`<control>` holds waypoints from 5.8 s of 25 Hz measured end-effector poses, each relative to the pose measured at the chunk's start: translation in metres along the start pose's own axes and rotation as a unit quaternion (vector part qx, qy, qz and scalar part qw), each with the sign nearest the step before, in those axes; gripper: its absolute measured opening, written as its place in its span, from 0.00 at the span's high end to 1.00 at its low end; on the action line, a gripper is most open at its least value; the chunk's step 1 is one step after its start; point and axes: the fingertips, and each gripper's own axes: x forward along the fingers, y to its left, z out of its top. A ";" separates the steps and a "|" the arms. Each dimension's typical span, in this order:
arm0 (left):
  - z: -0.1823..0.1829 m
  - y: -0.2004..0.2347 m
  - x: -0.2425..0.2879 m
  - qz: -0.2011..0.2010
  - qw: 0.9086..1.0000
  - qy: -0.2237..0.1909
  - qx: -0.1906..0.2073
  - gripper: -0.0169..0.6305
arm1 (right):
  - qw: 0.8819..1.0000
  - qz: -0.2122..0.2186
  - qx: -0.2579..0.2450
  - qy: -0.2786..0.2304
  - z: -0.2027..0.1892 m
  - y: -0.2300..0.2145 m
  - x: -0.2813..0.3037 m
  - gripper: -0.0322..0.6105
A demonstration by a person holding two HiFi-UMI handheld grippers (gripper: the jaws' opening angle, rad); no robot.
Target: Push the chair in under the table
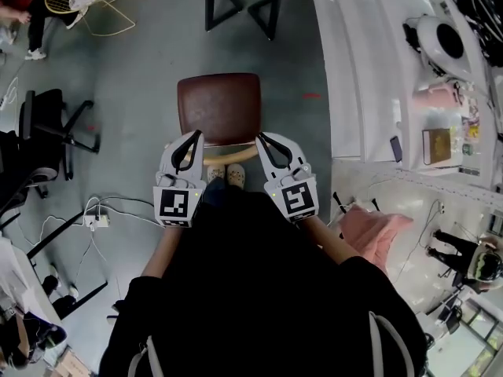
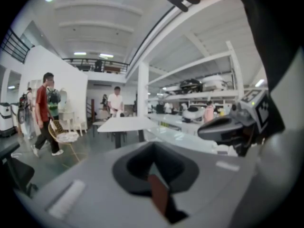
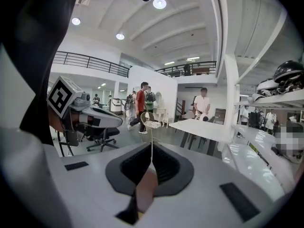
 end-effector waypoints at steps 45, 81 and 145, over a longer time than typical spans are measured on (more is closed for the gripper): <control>-0.279 0.006 -0.018 -0.247 0.857 0.359 0.275 0.45 | 0.875 0.240 -0.254 0.336 -0.253 0.074 0.025 0.65; -0.334 0.043 0.008 -0.323 0.687 0.384 0.526 0.68 | 0.750 0.238 -0.439 0.434 -0.302 0.045 0.062 0.65; -0.249 0.195 0.305 -0.239 0.675 0.422 0.557 0.65 | 0.778 0.190 -0.390 0.455 -0.253 -0.173 0.265 0.65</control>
